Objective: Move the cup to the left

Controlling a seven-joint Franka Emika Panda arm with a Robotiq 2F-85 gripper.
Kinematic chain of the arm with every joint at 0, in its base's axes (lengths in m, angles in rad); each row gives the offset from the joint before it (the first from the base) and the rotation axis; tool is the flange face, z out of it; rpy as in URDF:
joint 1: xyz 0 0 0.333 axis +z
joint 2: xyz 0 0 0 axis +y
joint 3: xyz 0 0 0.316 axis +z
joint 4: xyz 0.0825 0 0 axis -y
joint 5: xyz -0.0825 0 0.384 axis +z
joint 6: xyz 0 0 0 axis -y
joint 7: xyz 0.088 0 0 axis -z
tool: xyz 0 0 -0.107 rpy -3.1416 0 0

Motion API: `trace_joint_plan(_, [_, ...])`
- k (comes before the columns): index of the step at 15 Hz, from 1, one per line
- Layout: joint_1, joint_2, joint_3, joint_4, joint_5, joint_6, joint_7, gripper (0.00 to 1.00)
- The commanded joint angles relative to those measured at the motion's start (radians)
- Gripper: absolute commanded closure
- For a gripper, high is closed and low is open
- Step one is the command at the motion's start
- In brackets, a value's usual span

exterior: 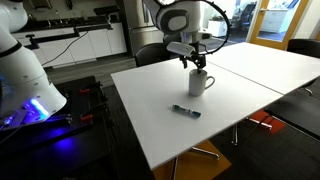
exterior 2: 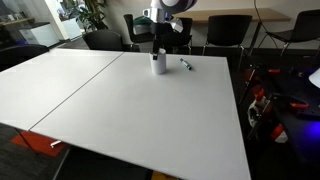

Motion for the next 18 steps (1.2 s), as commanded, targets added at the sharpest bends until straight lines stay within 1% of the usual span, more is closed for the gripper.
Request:
trace_joint_plan(1, [-0.015, 0.037, 0.017, 0.055, -0.008, -0.017, -0.002, 0.00])
trace_joint_plan(3, [-0.015, 0.048, 0.018, 0.069, -0.009, -0.020, -0.001, 0.00])
trace_joint_plan(4, [-0.015, 0.053, 0.019, 0.074, -0.009, -0.021, -0.001, 0.06])
trace_joint_plan(5, [-0.017, 0.057, 0.021, 0.079, -0.009, -0.022, -0.002, 0.28])
trace_joint_plan(7, [-0.018, 0.063, 0.023, 0.086, -0.009, -0.022, -0.004, 0.31])
trace_joint_plan(9, [-0.018, 0.067, 0.023, 0.091, -0.010, -0.022, -0.004, 0.46])
trace_joint_plan(12, [-0.018, 0.071, 0.023, 0.095, -0.010, -0.025, -0.003, 0.71])
trace_joint_plan(16, [-0.020, 0.073, 0.023, 0.099, -0.011, -0.025, -0.003, 0.99])
trace_joint_plan(18, [-0.021, 0.074, 0.022, 0.102, -0.012, -0.026, -0.002, 1.00])
